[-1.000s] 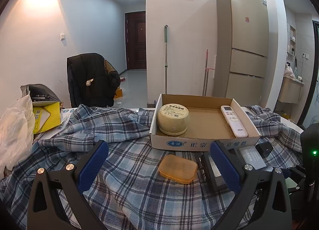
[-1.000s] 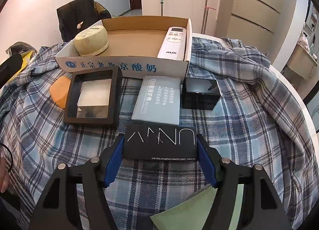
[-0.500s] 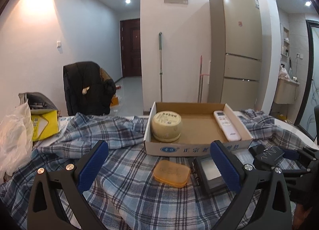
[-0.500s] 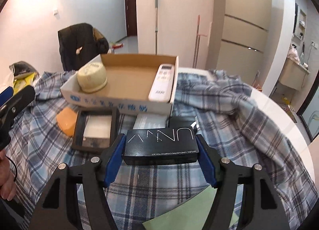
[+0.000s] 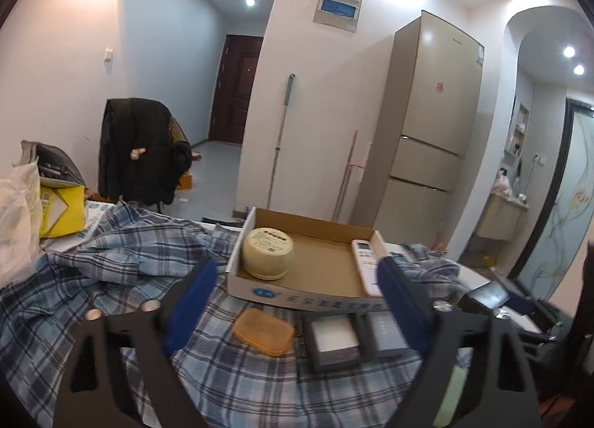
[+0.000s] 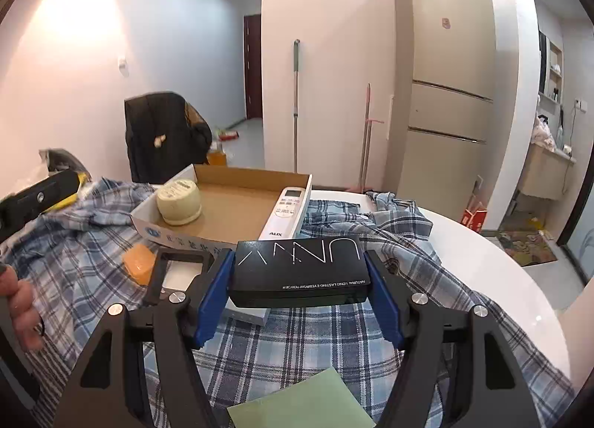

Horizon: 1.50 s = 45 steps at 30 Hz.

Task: Organize rigid objects
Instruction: 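Lift the black UNNY box off the shirt with the right gripper, then hold the UNNY box in the right gripper while moving the left tool to the black square frame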

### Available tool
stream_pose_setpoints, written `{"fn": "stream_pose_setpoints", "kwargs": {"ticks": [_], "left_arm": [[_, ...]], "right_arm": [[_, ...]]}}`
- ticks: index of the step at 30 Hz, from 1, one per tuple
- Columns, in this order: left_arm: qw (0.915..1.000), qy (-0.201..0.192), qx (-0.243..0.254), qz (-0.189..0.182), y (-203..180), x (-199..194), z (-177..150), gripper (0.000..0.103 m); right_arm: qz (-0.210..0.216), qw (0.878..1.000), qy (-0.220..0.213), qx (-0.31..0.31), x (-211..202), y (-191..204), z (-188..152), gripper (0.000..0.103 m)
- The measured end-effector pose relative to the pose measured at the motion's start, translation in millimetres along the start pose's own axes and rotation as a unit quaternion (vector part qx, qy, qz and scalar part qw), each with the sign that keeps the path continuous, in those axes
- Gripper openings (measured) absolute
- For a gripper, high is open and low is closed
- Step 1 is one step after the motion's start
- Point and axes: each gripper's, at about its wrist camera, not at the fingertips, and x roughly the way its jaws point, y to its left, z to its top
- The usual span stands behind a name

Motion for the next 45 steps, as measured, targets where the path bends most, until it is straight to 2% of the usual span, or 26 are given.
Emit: {"fn": "stream_pose_setpoints", "kwargs": {"ticks": [4, 7, 11, 15, 18, 20, 25, 29, 34, 37, 40, 42, 45], "left_arm": [[0.9993, 0.006, -0.035, -0.011, 3, -5, 3, 0.084], [0.9995, 0.009, -0.021, -0.02, -3, -5, 4, 0.084], [0.9995, 0.027, 0.007, -0.014, -17, 0, 5, 0.084], [0.9984, 0.05, 0.012, -0.024, -27, 11, 6, 0.084], [0.9963, 0.08, 0.03, 0.002, -38, 25, 5, 0.084], [0.995, 0.094, 0.031, 0.005, -41, 34, 2, 0.083], [0.9917, 0.118, 0.049, 0.014, -53, 50, -7, 0.083], [0.9893, 0.141, 0.028, 0.021, -52, 72, -11, 0.083], [0.991, 0.127, 0.025, 0.033, -51, 86, -10, 0.083], [0.9887, 0.134, 0.036, 0.056, -55, 92, -15, 0.083], [0.9828, 0.175, 0.044, 0.039, -56, 107, -25, 0.085], [0.9766, 0.212, 0.032, 0.017, -53, 120, -34, 0.085], [0.9737, 0.226, 0.023, 0.014, -49, 129, -42, 0.085]], "right_arm": [[0.006, 0.999, -0.032, 0.007, -7, -3, -2, 0.067], [0.005, 0.999, -0.044, 0.013, -10, -3, -3, 0.067], [0.03, 0.999, -0.019, 0.038, -3, -11, -4, 0.067], [0.03, 0.999, 0.007, 0.037, 0, -15, -4, 0.067], [0.008, 0.999, -0.002, 0.032, -1, -18, -6, 0.067], [-0.003, 0.999, -0.003, 0.036, -1, -22, -7, 0.067], [-0.003, 0.999, 0.011, 0.053, 5, -35, -7, 0.067], [-0.002, 0.999, 0.025, 0.042, 11, -34, -10, 0.067], [-0.014, 1.0, 0.009, 0.023, 5, -28, -11, 0.067], [-0.016, 0.999, 0.011, 0.029, 6, -30, -11, 0.067], [-0.01, 0.999, 0.023, 0.039, 10, -35, -11, 0.067], [-0.01, 0.999, 0.026, 0.043, 11, -36, -12, 0.067], [-0.011, 0.999, 0.025, 0.041, 10, -36, -11, 0.067]]}}
